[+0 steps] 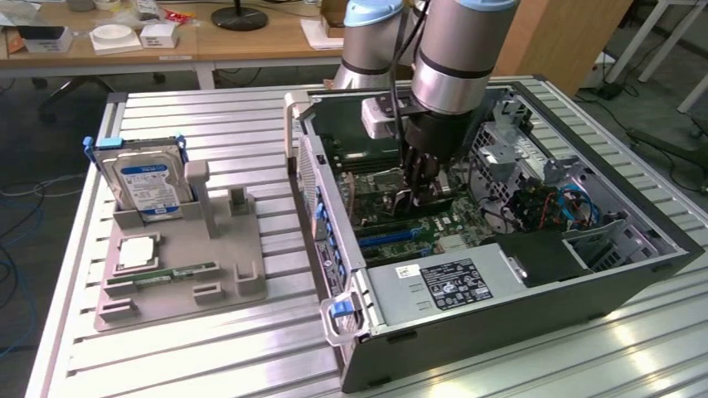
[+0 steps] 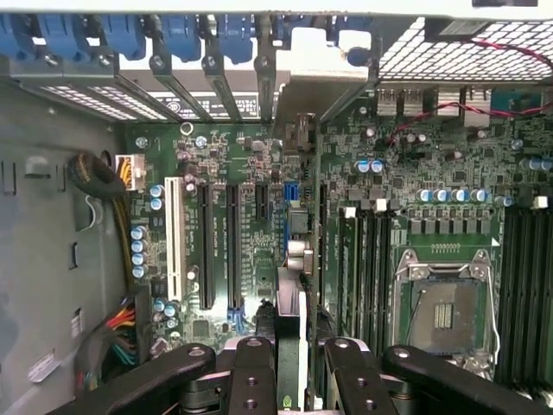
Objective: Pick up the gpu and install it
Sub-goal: 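Insert the gpu into the slot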
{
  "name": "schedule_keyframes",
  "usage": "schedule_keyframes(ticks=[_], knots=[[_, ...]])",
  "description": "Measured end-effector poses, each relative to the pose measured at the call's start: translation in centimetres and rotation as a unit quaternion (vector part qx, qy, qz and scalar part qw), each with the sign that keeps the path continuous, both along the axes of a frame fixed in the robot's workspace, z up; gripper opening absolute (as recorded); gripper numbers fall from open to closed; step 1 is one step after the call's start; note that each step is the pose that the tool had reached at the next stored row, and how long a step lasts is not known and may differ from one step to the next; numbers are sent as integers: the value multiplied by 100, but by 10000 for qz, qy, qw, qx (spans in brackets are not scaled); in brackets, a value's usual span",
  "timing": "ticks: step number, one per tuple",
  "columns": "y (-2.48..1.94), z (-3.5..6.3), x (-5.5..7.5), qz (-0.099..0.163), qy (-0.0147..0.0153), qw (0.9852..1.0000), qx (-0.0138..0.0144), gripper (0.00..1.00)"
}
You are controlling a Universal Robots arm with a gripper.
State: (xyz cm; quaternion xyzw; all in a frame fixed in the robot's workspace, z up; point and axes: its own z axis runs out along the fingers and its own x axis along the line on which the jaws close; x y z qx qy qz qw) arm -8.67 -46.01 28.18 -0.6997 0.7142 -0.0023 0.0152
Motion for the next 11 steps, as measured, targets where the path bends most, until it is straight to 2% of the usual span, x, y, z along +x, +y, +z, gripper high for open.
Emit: schedule_keyframes(ticks=[11], knots=[[-10,-80,-2,-66,0,10000,-1,27]])
